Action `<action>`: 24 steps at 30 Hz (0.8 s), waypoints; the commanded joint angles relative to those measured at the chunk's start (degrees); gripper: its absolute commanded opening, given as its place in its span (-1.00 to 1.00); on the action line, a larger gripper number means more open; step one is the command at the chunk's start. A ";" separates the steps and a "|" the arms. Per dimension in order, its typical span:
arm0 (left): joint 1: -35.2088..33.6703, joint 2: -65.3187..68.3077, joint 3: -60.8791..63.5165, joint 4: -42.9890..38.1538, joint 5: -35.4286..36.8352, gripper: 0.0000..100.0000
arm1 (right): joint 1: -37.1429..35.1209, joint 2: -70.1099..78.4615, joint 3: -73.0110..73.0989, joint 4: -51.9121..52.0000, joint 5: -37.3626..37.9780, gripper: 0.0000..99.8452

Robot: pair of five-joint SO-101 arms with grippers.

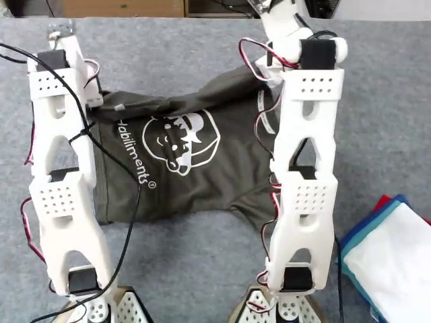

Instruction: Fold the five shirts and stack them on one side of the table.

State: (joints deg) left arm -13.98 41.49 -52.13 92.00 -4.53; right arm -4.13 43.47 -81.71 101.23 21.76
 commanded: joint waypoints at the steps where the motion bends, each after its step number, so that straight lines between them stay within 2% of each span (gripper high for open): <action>1: -1.76 -1.19 0.00 1.76 -2.73 -0.96 | 1.27 -0.66 -2.77 1.23 1.41 -0.99; 9: -2.55 -1.63 -0.53 6.59 -6.07 -0.96 | 1.10 -6.46 6.46 1.23 1.05 -0.99; 16: -1.05 -12.35 2.29 8.88 -5.89 -0.96 | 1.10 -22.20 26.86 0.88 1.14 -0.99; 21: 2.11 -23.34 21.10 8.26 -5.19 -0.96 | 2.33 -30.46 43.82 -3.78 1.14 -0.99; 24: 2.20 -30.90 36.48 0.53 -5.45 -0.96 | 3.91 -36.70 54.20 -9.05 1.49 -0.99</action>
State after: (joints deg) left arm -12.22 19.69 -29.01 98.77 -10.24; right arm -2.46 15.16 -35.91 96.75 22.73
